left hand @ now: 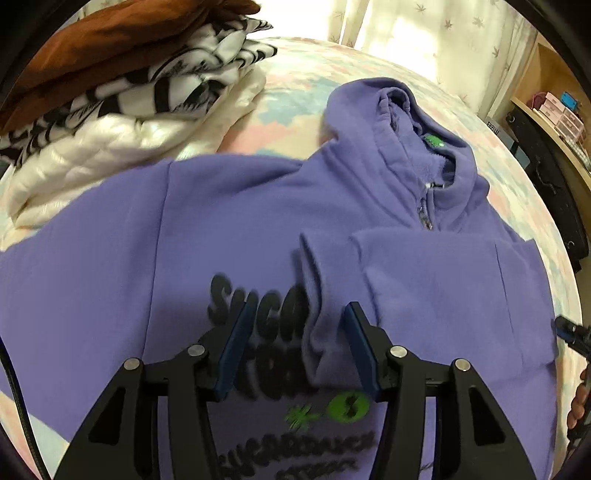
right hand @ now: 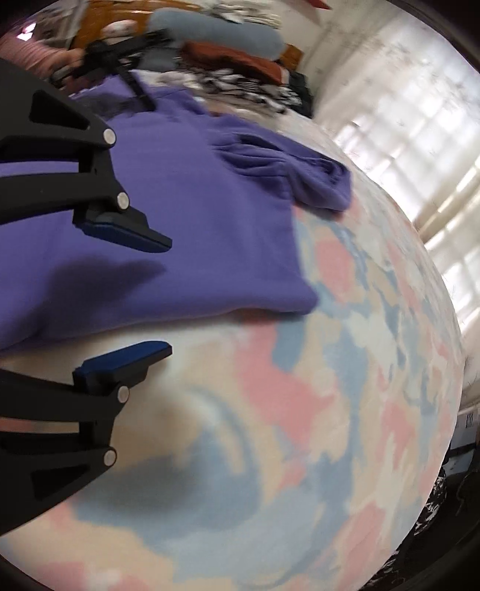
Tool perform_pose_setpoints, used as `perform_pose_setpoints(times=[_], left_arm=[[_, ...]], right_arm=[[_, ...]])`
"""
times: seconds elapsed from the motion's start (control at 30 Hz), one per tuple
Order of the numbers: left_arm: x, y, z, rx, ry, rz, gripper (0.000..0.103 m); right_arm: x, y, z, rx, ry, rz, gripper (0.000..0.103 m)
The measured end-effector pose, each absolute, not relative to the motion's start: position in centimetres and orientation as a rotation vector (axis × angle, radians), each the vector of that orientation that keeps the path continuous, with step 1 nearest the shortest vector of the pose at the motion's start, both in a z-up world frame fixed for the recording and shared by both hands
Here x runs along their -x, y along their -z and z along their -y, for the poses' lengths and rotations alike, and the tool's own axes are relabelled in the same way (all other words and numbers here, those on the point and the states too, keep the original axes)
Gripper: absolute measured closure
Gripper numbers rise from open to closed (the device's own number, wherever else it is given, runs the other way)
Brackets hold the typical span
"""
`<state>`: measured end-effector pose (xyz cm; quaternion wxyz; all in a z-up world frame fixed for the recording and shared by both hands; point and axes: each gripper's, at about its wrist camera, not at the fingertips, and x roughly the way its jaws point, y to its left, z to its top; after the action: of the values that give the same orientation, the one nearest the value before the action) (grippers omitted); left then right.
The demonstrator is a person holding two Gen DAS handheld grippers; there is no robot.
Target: Fold large clothes
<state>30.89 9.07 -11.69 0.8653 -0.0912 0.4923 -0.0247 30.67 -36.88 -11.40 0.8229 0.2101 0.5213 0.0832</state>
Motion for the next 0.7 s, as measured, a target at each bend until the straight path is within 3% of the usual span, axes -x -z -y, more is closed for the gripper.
perform_pose_setpoints(times=[0.1,0.13,0.2,0.3,0.37,0.43,0.7], left_arm=[[-29.9,12.2,-9.0,0.183,0.031,-1.018,0.090],[-29.7,12.1,-9.1,0.192,0.038,-1.018,0.099],[-29.1,11.6,-9.0,0.165,-0.001,-0.991,0.100],[-28.7,12.9,-9.7,0.130,-0.036,-1.025,0.099],[-28.1,12.6,-10.4,0.150,-0.032,-1.017,0.099],[-27.5,11.5,-10.8,0.157,-0.047,-1.014,0.094],[-26.6,7.5,-7.7,0.136,0.028,-0.966,0.088]], right_arm=[[-29.2,12.6,36.1,-0.371,-0.187,-1.133,0.055],[-28.9,12.8,35.9,-0.343,-0.189,-1.130,0.078],[-28.3,12.3,35.4,-0.323,-0.183,-1.102,0.086],[-27.6,12.2,35.5,-0.303,-0.145,-1.072,0.087],[-27.7,13.3,35.4,-0.293,-0.127,-1.110,0.084],[-27.5,12.4,35.6,-0.305,-0.095,-1.118,0.071],[-26.4,6.8,33.1,-0.274,-0.100,-1.003,0.070]])
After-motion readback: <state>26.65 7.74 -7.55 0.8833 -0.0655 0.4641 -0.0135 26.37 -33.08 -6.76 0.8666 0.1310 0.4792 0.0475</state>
